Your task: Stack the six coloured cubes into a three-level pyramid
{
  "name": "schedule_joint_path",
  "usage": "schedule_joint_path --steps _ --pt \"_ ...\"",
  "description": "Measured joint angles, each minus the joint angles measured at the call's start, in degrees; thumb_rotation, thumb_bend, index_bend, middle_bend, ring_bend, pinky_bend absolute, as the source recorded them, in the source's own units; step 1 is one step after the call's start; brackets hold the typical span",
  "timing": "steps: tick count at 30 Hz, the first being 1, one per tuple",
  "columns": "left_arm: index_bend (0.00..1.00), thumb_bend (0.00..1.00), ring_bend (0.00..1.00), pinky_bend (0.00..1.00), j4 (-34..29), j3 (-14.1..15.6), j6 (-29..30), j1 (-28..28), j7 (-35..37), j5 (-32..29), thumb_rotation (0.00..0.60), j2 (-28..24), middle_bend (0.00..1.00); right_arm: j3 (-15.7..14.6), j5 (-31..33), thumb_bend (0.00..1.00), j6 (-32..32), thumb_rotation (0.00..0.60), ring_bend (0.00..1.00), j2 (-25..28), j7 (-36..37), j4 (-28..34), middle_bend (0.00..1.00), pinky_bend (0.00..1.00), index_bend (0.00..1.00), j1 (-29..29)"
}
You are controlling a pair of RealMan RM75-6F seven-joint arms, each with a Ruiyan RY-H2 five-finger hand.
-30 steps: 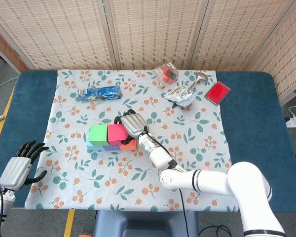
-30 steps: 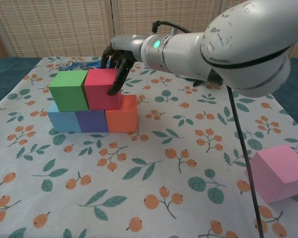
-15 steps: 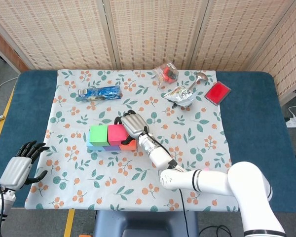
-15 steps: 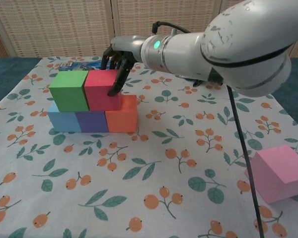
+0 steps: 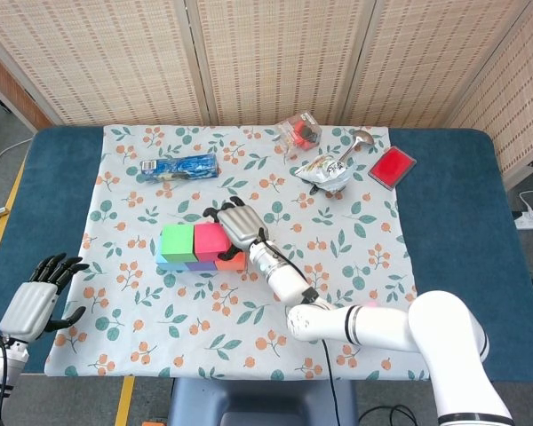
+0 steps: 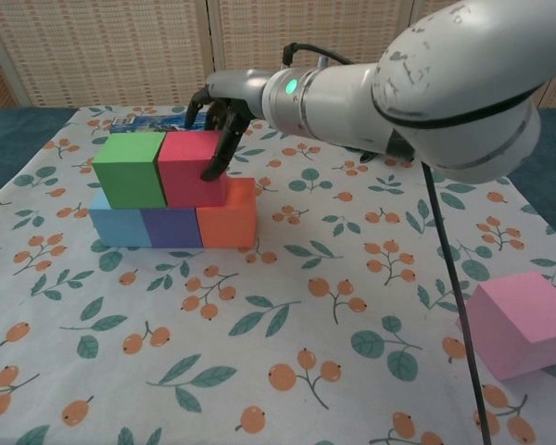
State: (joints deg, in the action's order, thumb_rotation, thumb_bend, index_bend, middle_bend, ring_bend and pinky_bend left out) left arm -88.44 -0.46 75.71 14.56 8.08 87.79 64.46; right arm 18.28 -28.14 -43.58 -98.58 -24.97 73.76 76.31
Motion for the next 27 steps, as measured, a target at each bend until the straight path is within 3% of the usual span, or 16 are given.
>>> schedule_joint_path --steps 27 --pt "0.18 0.29 0.01 0.07 -1.15 -1.3 -4.46 4.21 -3.05 0.42 0.6 -1.1 0.11 -0.07 -0.34 0.09 -0.81 0.6 0.09 3.06 0.06 4.84 0.21 0.02 0.0 -1.03"
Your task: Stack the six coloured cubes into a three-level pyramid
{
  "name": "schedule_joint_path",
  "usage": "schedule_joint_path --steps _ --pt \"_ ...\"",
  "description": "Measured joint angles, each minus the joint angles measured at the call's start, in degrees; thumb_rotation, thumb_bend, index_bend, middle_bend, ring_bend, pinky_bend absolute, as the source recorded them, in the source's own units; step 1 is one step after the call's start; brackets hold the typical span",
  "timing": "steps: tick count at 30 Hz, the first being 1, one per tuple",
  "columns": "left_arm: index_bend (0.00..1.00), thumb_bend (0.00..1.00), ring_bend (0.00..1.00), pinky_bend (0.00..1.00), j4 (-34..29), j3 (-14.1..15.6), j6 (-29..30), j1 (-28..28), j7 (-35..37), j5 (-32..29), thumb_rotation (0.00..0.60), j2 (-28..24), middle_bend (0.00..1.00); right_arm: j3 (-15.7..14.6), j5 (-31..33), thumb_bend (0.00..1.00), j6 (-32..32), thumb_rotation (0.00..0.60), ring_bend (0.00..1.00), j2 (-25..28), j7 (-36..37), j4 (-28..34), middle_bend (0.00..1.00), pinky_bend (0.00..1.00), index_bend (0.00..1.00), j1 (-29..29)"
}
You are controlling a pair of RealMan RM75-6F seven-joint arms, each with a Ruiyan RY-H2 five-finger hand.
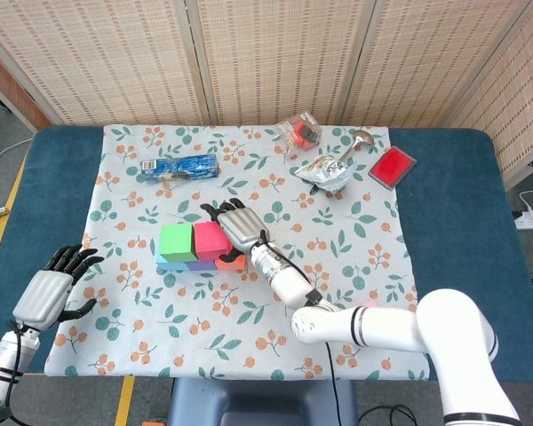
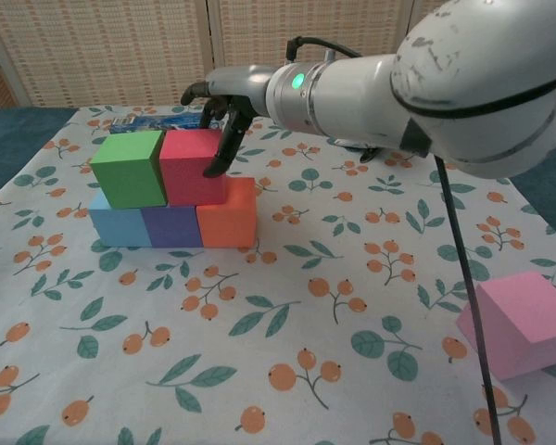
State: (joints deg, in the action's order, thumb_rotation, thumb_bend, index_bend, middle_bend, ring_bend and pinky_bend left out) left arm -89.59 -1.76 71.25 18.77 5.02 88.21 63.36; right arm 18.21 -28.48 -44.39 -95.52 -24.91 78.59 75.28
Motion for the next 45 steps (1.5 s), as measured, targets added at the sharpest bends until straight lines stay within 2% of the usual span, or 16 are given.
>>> schedule_joint_path --steps 6,10,16,19,22,27,35,45 --pt "0.18 0.29 0.01 0.07 0.07 0.14 -0.35 0.05 0.51 -0.52 0.6 -0.03 0.11 0.29 -0.46 0.09 -0.59 0.6 0.08 5.61 1.7 4.32 0.21 0.02 0.0 -2.48" --pt "0.18 0.29 0.01 0.07 0.01 0.37 0.19 -0.5 1.06 -0.86 0.6 0.16 0.11 0.65 -0.23 0.09 0.35 0.6 0.08 8.0 3.9 4.27 0.21 0.02 0.0 -3.75" --pt "0.18 0.29 0.01 0.07 -0.11 0.56 0.71 -1.12 2.33 -1.39 0.6 0.45 0.11 1.14 0.8 0.07 3.33 0.6 0.08 6.76 5.84 -0.88 0.21 0.01 0.02 -3.38" --pt "0.18 0.29 0.01 0.07 -0.12 0.75 1.22 -1.51 2.65 -1.35 0.6 0.48 0.11 1.87 1.78 0.01 8.03 0.6 0.08 6.54 8.15 -2.37 0.21 0.0 0.02 -3.03" --pt "0.18 0.29 0.01 0.07 -0.01 1.06 1.87 -2.11 2.82 -1.25 0.6 0.46 0.11 2.67 2.17 0.0 13.2 0.595 0.07 6.92 11.58 -3.04 0.21 0.0 0.05 -2.89" --pt "0.18 0.29 0.01 0.07 -0.04 1.41 2.76 -2.93 2.97 -1.21 0.6 0.64 0.11 3.69 1.82 0.0 18.6 0.491 0.06 6.95 17.37 -5.0 0.21 0.0 0.06 -2.69" --pt "0.18 0.29 0.01 0.07 -0.43 1.7 2.63 -3.19 2.36 -1.19 0.6 0.73 0.11 4.72 -2.35 0.0 23.28 0.477 0.05 5.88 23.32 -7.03 0.21 0.0 0.06 -2.58" --pt "0.18 0.29 0.01 0.07 -0.63 1.66 2.26 -3.14 1.81 -1.4 0.6 0.77 0.11 3.11 -6.24 0.0 24.79 0.476 0.04 4.36 28.14 -9.99 0.21 0.0 0.04 -2.14"
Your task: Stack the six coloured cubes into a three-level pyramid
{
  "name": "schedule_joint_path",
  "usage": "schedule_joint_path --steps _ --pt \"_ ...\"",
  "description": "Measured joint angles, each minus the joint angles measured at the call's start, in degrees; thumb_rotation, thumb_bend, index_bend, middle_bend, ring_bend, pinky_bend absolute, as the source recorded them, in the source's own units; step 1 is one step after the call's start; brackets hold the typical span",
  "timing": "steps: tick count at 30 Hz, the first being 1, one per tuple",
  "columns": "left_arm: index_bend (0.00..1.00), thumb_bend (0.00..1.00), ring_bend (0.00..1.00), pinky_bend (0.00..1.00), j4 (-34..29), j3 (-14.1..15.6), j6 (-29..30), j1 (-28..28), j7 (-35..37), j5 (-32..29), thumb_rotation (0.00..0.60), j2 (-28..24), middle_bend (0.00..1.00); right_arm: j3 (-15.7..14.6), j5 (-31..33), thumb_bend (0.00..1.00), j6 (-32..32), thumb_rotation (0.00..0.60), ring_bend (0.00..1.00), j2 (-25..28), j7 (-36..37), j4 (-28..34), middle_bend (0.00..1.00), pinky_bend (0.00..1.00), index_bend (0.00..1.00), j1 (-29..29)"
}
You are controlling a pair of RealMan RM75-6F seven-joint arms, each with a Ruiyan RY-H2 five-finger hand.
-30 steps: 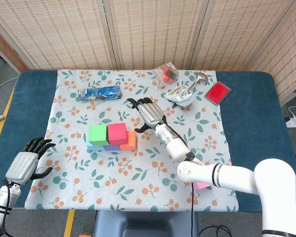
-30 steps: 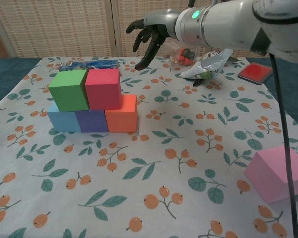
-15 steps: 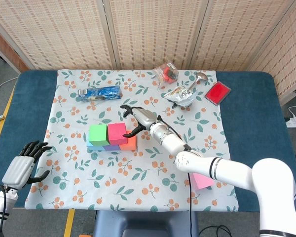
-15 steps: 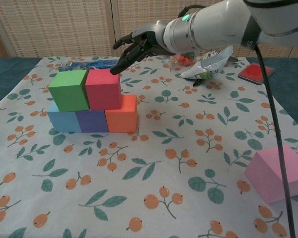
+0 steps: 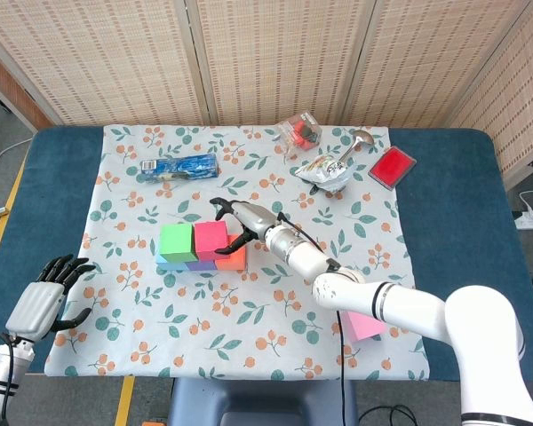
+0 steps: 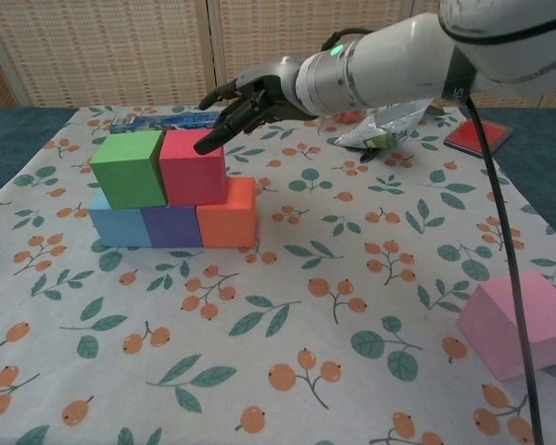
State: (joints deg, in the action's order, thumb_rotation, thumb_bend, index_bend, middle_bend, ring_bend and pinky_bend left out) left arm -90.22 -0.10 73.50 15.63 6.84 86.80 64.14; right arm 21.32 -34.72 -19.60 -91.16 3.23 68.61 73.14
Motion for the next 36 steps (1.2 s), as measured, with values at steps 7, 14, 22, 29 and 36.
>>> schedule_joint_path --steps 7,14,22,29,36 --pt "0.18 0.29 0.01 0.07 0.07 -0.13 0.1 -0.03 -0.1 -0.03 0.6 0.01 0.11 -0.68 -1.6 0.0 0.19 0.477 0.04 0.24 2.25 -0.09 0.21 0.0 0.03 0.2" --pt "0.18 0.29 0.01 0.07 -0.07 -0.13 0.13 -0.04 -0.28 0.1 0.6 -0.01 0.11 -1.99 -2.28 0.0 0.15 0.476 0.04 0.9 3.66 0.7 0.21 0.0 0.02 0.56" --pt "0.18 0.29 0.01 0.07 0.24 -0.06 -0.06 -0.01 -0.18 0.16 0.6 0.09 0.11 -2.83 -2.16 0.0 0.18 0.478 0.04 1.29 4.54 1.19 0.22 0.0 0.01 1.08" --pt "0.18 0.29 0.01 0.07 0.41 -0.1 0.04 0.08 -0.01 0.44 0.6 0.17 0.11 -4.13 -1.72 0.0 -0.36 0.484 0.04 2.62 5.32 3.09 0.23 0.0 0.01 1.57" --pt "0.18 0.29 0.01 0.07 0.46 -0.09 -0.38 0.29 -0.01 0.44 0.6 0.31 0.11 -5.35 -0.72 0.0 -1.13 0.489 0.04 3.19 5.91 3.8 0.23 0.0 0.01 2.27"
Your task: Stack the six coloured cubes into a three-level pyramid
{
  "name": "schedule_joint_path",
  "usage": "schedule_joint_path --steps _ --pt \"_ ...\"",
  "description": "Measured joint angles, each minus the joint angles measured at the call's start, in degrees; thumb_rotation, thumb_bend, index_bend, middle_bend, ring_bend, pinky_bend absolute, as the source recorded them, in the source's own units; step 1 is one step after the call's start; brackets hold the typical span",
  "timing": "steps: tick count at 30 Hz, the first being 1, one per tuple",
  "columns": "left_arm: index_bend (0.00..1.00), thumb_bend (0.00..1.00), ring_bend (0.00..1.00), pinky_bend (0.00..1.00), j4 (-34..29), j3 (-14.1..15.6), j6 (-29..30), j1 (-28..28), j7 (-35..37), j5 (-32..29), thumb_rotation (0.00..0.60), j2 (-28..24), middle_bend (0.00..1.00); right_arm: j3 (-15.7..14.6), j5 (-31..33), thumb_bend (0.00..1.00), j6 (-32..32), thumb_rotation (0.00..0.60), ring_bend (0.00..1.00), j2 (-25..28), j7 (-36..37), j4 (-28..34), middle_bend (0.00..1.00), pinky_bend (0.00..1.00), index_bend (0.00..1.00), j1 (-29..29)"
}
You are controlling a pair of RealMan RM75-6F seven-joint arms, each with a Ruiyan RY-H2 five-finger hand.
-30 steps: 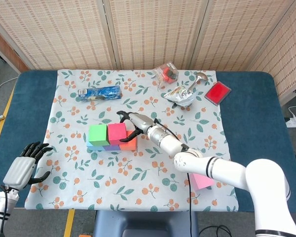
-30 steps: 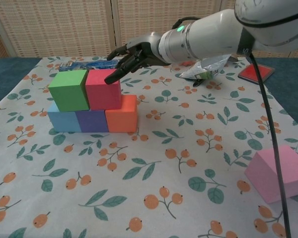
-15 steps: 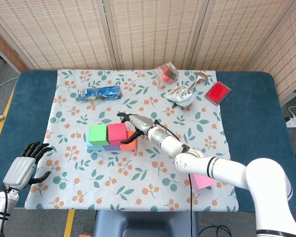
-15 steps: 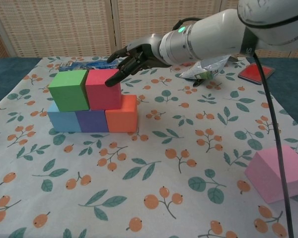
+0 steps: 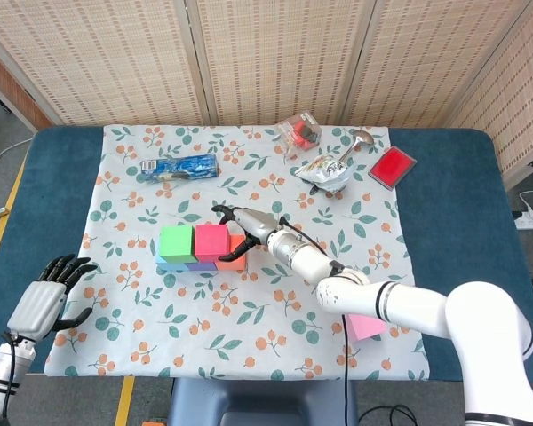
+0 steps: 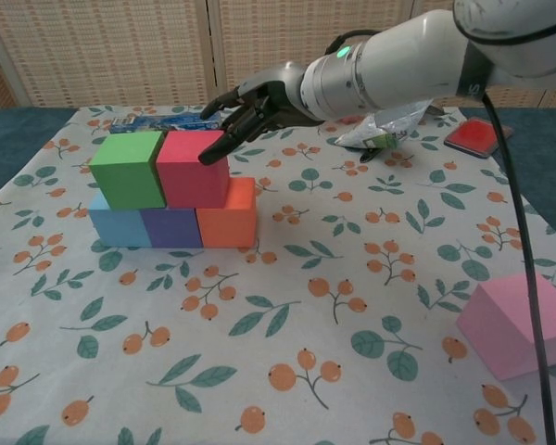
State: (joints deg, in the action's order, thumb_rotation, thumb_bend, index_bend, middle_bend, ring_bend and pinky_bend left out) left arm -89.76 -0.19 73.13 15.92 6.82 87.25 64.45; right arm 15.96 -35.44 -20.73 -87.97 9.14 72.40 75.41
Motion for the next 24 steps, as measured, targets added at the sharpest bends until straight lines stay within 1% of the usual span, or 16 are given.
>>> schedule_joint_path --steps 8,12,14,20,24 --pt "0.18 0.29 0.01 0.07 0.19 -0.14 -0.17 0.18 0.04 -0.12 0.6 -0.14 0.11 -0.75 0.51 0.0 -0.45 0.488 0.04 -0.23 0.39 -0.31 0.24 0.0 0.0 0.73" --pt "0.18 0.29 0.01 0.07 0.62 -0.47 -0.99 0.87 0.05 -0.26 0.6 -0.12 0.11 -1.04 0.25 0.0 -2.08 0.488 0.04 -0.24 0.04 -0.18 0.23 0.0 0.0 0.69" --pt "0.17 0.29 0.01 0.07 0.85 -0.68 -1.65 1.5 0.05 -0.2 0.6 -0.08 0.11 -1.18 0.13 0.0 -3.12 0.489 0.04 -0.11 -0.21 0.13 0.21 0.0 0.0 0.56" --pt "0.15 0.29 0.01 0.07 1.89 -1.47 -5.65 4.71 -0.35 -0.04 0.6 0.23 0.11 -1.7 -0.46 0.0 -7.69 0.487 0.04 1.04 -1.72 1.8 0.18 0.0 0.0 -0.49" --pt "0.13 0.29 0.01 0.07 2.63 -2.09 -9.14 7.75 -2.14 0.15 0.6 0.97 0.1 -2.42 -0.27 0.0 -11.21 0.486 0.03 1.5 -4.07 2.39 0.17 0.0 0.0 -1.37"
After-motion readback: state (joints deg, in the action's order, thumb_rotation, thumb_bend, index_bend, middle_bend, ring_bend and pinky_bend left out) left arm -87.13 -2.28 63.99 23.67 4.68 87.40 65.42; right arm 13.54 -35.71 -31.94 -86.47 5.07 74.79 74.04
